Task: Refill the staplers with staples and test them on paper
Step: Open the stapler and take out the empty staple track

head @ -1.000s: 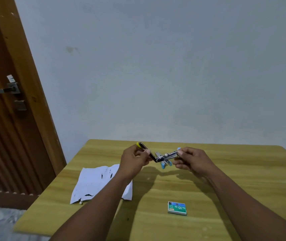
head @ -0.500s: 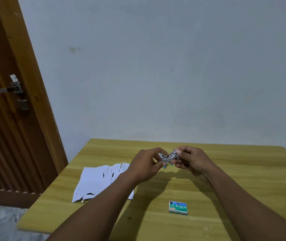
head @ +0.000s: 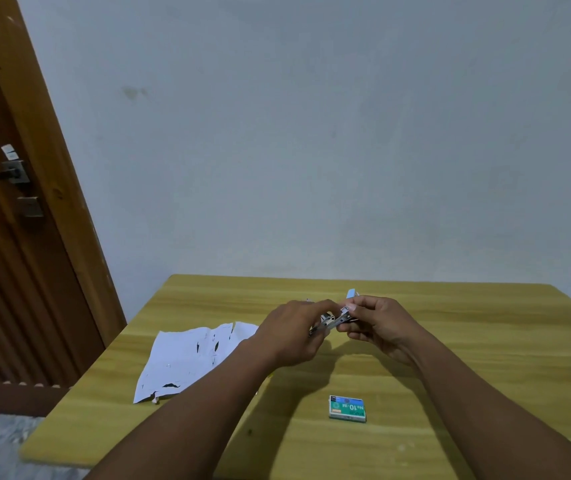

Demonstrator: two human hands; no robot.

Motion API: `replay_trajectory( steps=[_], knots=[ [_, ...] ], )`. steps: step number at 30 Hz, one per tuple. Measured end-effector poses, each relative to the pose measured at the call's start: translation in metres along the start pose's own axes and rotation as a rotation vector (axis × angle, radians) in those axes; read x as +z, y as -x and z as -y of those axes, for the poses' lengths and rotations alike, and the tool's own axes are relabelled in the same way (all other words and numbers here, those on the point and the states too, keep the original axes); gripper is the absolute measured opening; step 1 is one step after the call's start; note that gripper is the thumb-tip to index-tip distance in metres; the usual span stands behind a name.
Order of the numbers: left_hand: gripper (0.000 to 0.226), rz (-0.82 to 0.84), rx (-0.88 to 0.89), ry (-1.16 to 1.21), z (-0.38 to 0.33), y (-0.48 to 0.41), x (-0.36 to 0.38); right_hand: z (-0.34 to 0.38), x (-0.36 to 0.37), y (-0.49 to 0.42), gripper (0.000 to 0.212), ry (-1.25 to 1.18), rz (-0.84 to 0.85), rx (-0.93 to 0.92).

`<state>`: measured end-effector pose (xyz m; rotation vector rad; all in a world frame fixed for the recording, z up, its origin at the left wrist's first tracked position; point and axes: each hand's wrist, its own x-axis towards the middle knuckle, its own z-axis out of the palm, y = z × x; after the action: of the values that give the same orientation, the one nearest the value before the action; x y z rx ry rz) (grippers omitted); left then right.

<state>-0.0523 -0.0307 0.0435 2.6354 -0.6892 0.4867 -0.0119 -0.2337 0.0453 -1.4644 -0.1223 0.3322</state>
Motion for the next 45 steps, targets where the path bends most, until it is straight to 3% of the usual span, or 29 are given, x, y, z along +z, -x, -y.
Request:
replay_trajectory(
  steps=[8,13,17,23,32,45],
  knots=[
    [0.019,0.036,-0.055,0.068,0.005,0.003,0.004,-0.006,0.002,0.001,0.026,0.016,-0.01,0.005],
    [0.02,-0.057,-0.073,0.138,0.004,0.008,0.005,-0.008,0.005,-0.001,0.021,0.042,-0.032,-0.011],
    [0.021,-0.223,-0.218,0.312,0.008,0.013,0.01,-0.006,0.007,-0.004,0.015,0.059,-0.097,-0.05],
    [0.007,-0.062,-0.483,0.577,0.015,0.012,0.005,-0.009,0.01,-0.005,0.013,0.098,-0.136,-0.112],
    [0.005,-0.149,-0.453,0.46,0.014,0.02,0.008,-0.012,0.021,-0.012,0.017,0.169,-0.201,-0.069],
    [0.008,-0.226,-0.419,0.421,0.011,0.019,0.015,-0.015,0.028,-0.015,0.02,0.048,-0.237,-0.011]
  ],
)
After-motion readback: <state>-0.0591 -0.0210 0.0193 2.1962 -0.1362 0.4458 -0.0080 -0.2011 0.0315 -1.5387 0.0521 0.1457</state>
